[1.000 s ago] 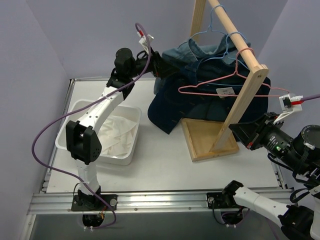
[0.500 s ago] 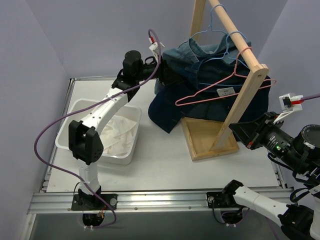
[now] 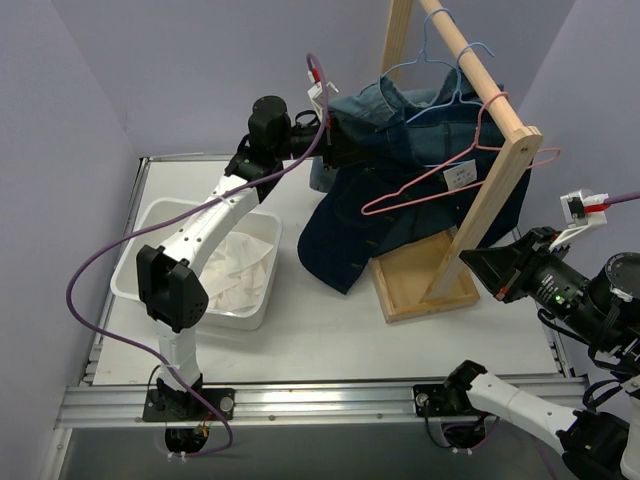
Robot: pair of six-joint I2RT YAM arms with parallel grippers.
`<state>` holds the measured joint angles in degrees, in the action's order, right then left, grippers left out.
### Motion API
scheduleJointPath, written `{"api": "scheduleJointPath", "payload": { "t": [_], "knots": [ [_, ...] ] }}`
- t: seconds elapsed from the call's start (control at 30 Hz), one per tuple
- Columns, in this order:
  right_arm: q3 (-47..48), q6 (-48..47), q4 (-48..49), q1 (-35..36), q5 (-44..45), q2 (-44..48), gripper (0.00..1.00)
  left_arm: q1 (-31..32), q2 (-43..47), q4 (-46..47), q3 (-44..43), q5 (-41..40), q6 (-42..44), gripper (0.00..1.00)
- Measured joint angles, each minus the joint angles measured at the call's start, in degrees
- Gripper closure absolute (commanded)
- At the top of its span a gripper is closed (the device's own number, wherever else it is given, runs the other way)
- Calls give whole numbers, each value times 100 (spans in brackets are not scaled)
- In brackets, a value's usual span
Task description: Remove the skirt from the hanger
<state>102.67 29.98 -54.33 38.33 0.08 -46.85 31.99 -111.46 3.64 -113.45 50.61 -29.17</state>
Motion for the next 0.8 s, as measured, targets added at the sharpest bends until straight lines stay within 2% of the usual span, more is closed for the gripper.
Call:
{"api": "scheduleJointPath", "payload": {
  "t": [0.8],
  "knots": [
    [2, 2, -15, 0, 0, 74, 100, -262, 896, 1401, 903, 313, -940, 98]
  ]
}}
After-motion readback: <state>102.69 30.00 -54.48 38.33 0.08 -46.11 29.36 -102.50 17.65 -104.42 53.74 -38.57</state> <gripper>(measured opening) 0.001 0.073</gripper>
